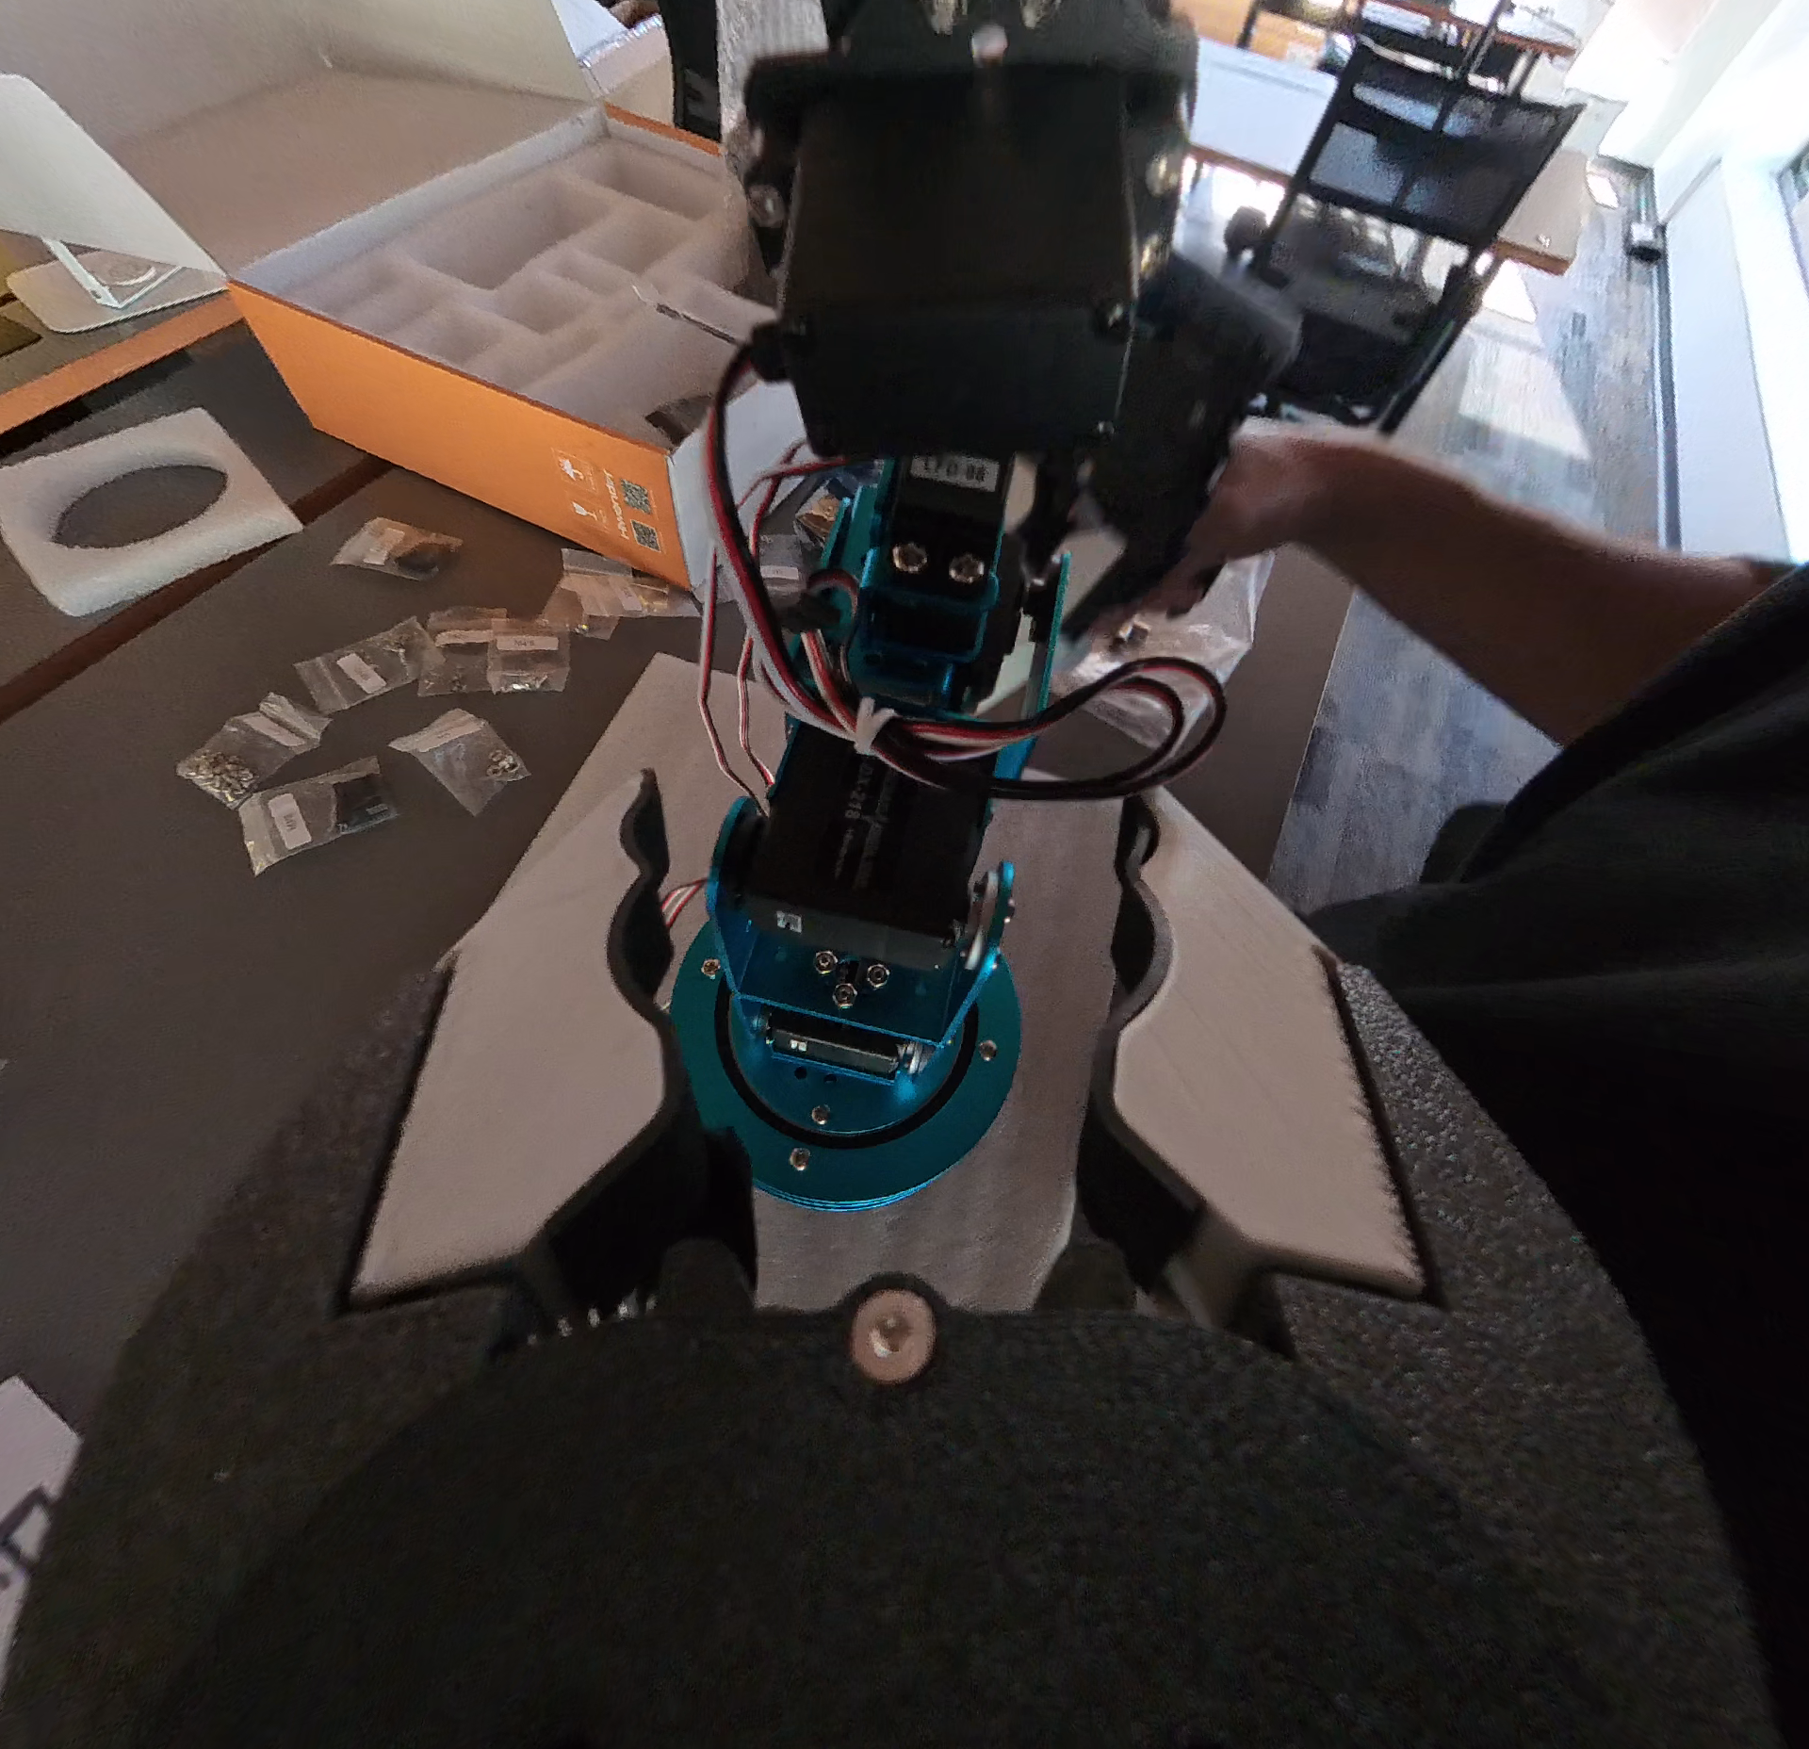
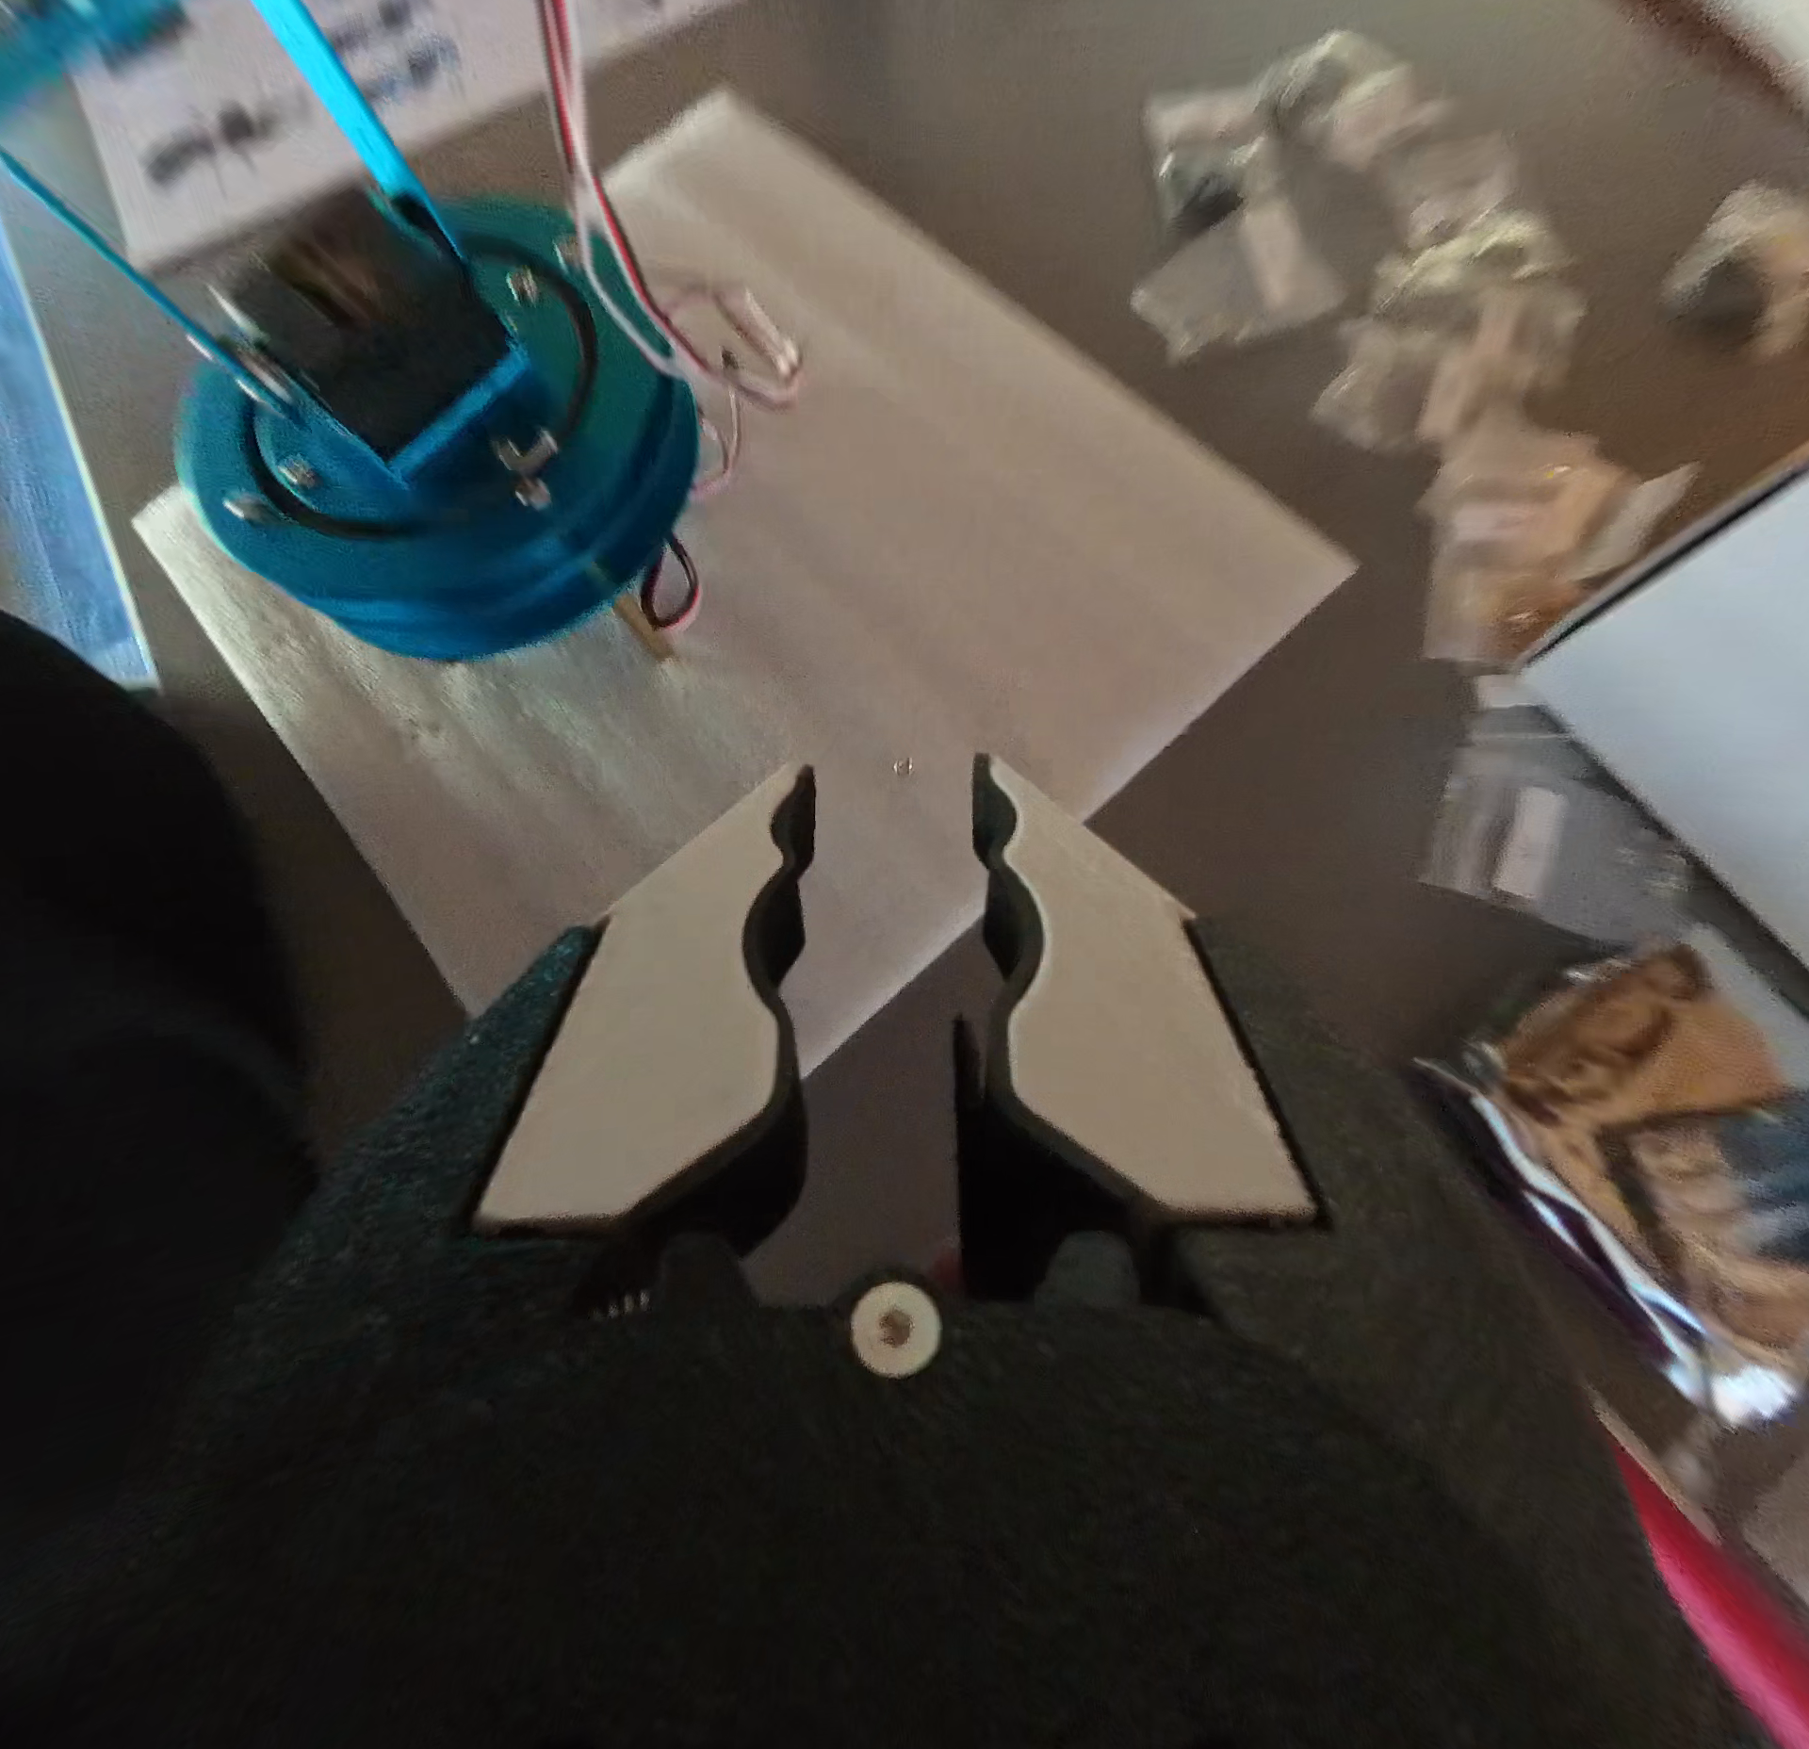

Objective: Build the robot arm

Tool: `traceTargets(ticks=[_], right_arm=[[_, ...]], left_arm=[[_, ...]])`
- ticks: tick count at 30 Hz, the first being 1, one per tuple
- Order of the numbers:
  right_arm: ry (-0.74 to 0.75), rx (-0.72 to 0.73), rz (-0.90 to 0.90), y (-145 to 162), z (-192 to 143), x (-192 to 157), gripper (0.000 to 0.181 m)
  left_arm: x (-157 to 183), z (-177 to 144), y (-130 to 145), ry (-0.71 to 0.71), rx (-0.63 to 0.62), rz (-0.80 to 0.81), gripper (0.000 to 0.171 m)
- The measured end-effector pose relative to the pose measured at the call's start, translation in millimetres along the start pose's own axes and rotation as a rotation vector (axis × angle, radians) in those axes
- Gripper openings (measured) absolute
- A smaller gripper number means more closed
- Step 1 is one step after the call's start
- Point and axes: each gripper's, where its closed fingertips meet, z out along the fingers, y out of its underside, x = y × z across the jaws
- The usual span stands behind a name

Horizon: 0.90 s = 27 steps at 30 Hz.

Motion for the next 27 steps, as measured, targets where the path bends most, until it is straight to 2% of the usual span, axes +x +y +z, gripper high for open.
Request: traceTargets(ticks=[2, 4, 7, 11, 17, 19, 21, 23, 25, 27], right_arm=[[-0.049, -0.031, -0.006, 14, 26, -4, 0.028], [-0.086, -0.017, -0.014, 14, 43, -6, 0.027], [-0.159, 0.031, -0.036, -7, 56, -3, 0.025], [-0.256, 0.014, -0.072, -27, 75, 9, 0.025], [-0.395, -0.042, -0.113, -32, 98, 9, 0.025], [-0.379, -0.082, -0.102, -26, 103, 17, 0.031], [-0.334, -0.094, -0.093, -23, 106, 28, 0.035], [-0.31, -0.087, -0.101, -21, 107, 32, 0.032], [-0.284, -0.081, -0.12, -20, 109, 32, 0.032], [-0.248, -0.077, -0.168, -18, 109, 32, 0.032]], left_arm=[[-1, -6, -7, -0.031, 0.038, -0.03, 0.09], [-3, -13, -11, -0.055, 0.073, -0.066, 0.088], [-5, -21, -10, -0.08, 0.089, -0.121, 0.087], [-10, -32, -8, -0.138, 0.088, -0.182, 0.086], [-9, -45, -1, -0.176, 0.136, -0.327, 0.083], [-10, -52, 17, -0.169, 0.16, -0.419, 0.076], [-8, -56, 56, -0.148, 0.128, -0.546, 0.071], [2, -52, 93, -0.104, 0.097, -0.666, 0.064], [5, -39, 125, -0.146, 0.038, -0.703, 0.065], [4, -24, 153, -0.218, -0.062, -0.668, 0.066]])
